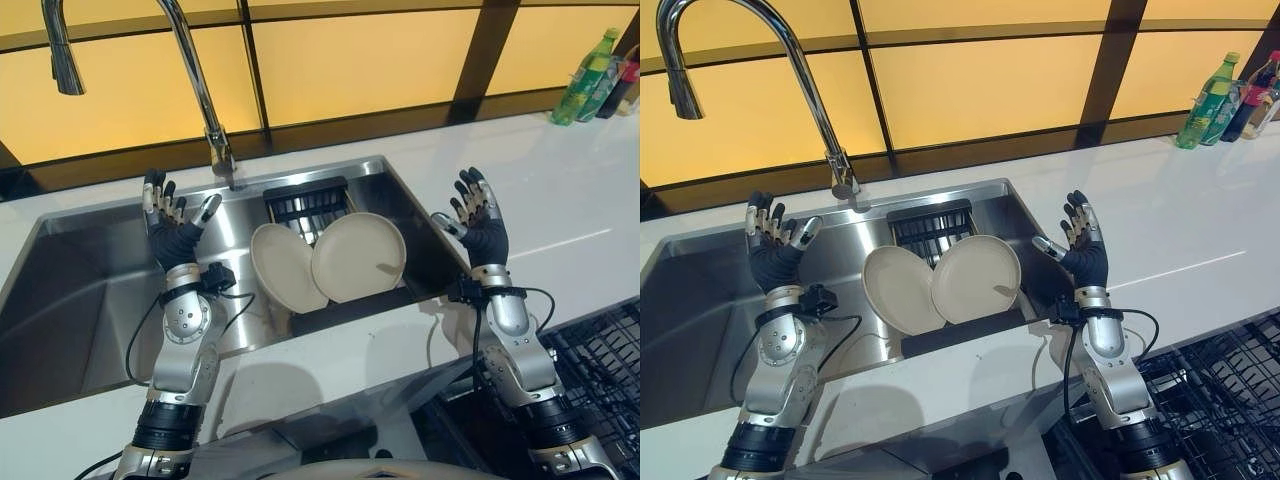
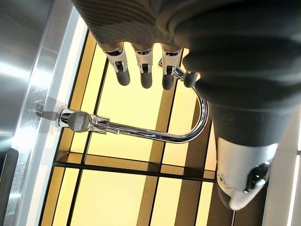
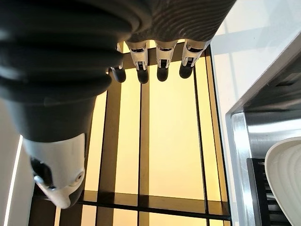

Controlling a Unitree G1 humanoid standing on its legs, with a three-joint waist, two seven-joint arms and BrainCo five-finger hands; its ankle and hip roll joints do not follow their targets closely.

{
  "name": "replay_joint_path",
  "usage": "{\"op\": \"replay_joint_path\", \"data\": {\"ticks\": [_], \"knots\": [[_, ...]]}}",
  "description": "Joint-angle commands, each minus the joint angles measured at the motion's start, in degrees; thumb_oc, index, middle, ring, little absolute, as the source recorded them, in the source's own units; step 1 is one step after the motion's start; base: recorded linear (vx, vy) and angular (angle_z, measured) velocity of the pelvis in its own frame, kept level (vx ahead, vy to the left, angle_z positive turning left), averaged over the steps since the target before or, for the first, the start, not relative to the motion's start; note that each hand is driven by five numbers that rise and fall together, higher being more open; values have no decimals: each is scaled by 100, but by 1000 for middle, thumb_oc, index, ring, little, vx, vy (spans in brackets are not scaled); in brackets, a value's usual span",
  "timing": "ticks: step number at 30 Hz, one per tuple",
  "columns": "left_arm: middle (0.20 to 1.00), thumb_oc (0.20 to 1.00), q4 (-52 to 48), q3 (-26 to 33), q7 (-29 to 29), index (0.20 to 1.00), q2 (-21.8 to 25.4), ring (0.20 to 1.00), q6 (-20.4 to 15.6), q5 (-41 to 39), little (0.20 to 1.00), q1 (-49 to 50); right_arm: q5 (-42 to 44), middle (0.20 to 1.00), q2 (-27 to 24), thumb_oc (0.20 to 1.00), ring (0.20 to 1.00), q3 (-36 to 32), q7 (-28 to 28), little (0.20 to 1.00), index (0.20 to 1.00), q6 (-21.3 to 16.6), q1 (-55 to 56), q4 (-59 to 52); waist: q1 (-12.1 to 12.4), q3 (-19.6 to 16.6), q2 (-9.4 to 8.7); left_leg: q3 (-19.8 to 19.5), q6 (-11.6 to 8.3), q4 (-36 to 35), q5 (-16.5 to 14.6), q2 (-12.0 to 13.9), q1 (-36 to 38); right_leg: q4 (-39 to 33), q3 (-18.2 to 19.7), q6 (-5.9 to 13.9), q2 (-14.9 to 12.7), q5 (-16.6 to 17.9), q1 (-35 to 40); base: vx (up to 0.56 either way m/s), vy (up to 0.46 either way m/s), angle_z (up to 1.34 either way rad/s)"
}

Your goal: Pick up plates and place into dishwasher.

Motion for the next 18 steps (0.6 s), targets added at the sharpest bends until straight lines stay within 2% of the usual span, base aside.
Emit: {"op": "replay_joint_path", "data": {"ticks": [1,8,12,18], "knots": [[1000,1000,125,-134,-211,1000,450,1000,-169,136,1000,-385,7,1000,96,1000,1000,-14,-17,1000,1000,-230,-472,-131,-36,-273,-240,-236,-153,118,316,309,-667,409,-264,529,-678,-599,201,0,0,0],[1000,1000,83,-98,-229,1000,565,1000,-198,333,1000,-434,114,1000,35,1000,1000,-86,71,1000,1000,-302,-413,-102,-42,-263,-232,-239,-156,133,317,307,-678,414,-271,532,-680,-605,199,0,0,0],[1000,1000,133,-38,-210,1000,708,1000,-191,884,1000,-461,117,1000,31,1000,1000,-122,93,1000,1000,-278,-378,-104,-48,-280,-221,-246,-159,112,320,296,-668,396,-267,531,-678,-600,205,0,0,0],[1000,1000,504,267,-373,1000,1395,1000,1,1841,1000,-580,226,1000,-95,1000,1000,-161,180,1000,1000,-274,-352,-58,-90,-330,-176,-184,-183,68,351,296,-639,365,-257,549,-697,-581,207,0,0,0]]}}
